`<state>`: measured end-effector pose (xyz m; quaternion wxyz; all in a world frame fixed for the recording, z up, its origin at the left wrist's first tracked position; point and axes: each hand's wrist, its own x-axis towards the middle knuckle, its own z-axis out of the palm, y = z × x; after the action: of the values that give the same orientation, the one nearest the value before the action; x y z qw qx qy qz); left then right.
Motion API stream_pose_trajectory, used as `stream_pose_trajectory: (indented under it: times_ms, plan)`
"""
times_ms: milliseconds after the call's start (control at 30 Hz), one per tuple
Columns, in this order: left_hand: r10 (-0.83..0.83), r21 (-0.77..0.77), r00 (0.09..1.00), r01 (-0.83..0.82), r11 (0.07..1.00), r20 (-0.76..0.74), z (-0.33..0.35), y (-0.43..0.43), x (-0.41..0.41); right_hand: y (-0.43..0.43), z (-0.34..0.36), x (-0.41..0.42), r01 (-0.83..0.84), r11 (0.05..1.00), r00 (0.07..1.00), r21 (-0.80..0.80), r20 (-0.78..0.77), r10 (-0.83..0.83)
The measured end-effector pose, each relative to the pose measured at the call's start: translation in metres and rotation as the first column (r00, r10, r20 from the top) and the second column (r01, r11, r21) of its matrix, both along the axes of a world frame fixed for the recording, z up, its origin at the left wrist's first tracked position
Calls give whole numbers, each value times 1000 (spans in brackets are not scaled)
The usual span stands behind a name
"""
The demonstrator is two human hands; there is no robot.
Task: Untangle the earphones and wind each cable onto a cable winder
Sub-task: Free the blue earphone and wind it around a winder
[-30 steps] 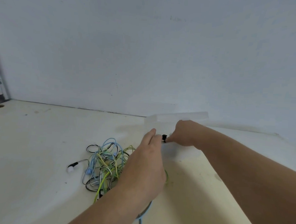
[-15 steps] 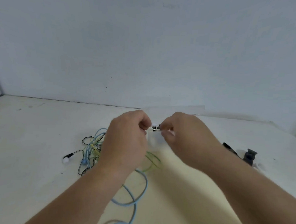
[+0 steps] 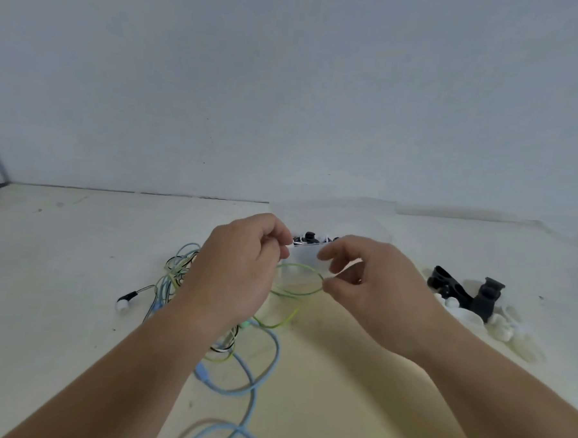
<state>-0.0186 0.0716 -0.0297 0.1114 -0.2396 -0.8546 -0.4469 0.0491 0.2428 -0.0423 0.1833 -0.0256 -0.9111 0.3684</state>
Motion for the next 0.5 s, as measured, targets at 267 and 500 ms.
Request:
stream_pose_trajectory:
  times_ms: [267,500]
  plan:
    - [11,-18,1000,-11,1000,-2,-4,-1,-6,-40,0,22,-565,795,812,221,321,487]
    - [20,-161,1000,-18,987,7,-4,-2,-7,-34,7,21,-426,784,893,451,348,285]
